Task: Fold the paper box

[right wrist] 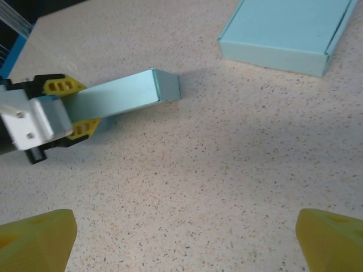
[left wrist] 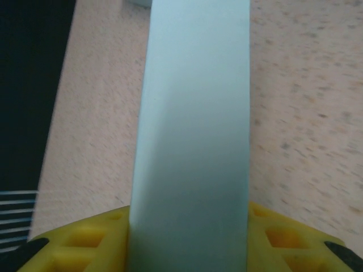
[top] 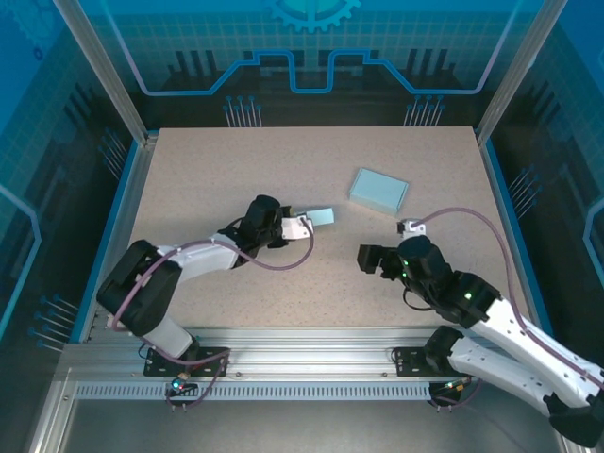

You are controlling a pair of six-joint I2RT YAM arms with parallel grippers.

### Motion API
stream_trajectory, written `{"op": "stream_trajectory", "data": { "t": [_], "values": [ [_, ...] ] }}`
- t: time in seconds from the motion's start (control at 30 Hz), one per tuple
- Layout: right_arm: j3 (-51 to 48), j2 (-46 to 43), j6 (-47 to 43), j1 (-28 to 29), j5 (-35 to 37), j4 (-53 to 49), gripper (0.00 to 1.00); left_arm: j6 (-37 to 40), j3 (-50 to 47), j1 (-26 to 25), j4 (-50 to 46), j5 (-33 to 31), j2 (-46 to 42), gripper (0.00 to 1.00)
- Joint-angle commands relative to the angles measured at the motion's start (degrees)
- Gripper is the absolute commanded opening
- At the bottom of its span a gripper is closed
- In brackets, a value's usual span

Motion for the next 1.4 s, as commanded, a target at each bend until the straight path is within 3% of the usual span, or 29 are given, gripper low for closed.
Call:
{"op": "stream_trajectory", "data": {
  "t": [0.0, 0.27, 0.4, 0.57, 0.8, 0.87, 1.1, 1.23, 1.37],
  "values": [
    [-1.85, -4.24, 1.62, -0.66, 2.9, -4.13, 1.0, 8.46, 3.5, 0.84, 8.03, -1.24, 3.95, 0.29],
    [-2.19, -7.97, 2.32, -0.73, 4.9, -9.31, 1.0, 14.66, 5.91, 4.92, 12.57, 2.78, 12.93, 0.33],
    [-2.26, -7.22, 2.59, -0.78, 5.19, -9.65, 1.0, 16.07, 5.86, 7.38, 13.47, 4.14, 15.53, 0.51],
    [-2.15, -5.38, 2.24, -0.8, 5.55, -8.37, 1.0, 16.62, 5.7, 7.73, 13.35, 5.61, 17.78, 0.57],
    [-1.52, -4.67, 2.61, -0.81, 5.88, -9.46, 1.0, 16.79, 2.85, 7.58, 17.28, 5.03, 17.58, 0.88],
    [-1.6, -5.11, 2.63, -0.81, 5.98, -9.44, 1.0, 16.29, 1.0, 7.37, 20.44, 3.9, 16.65, 0.99],
    [-0.25, -3.6, -1.33, -0.79, 5.39, -9.22, 1.0, 9.47, -7.74, 4.58, 35.43, -3.96, 7.14, 0.99],
    [1.57, -1.33, -4.96, -0.81, 6.73, -8.98, 1.0, 1.03, -11.03, 3.94, 33.57, -8.67, -3.66, 0.99],
    [3.1, 1.63, -7.93, -1.02, 11.7, -9.11, 1.0, -8.12, -11.49, 3.87, 24.25, -16.97, -13.97, 0.99]
  ]
}}
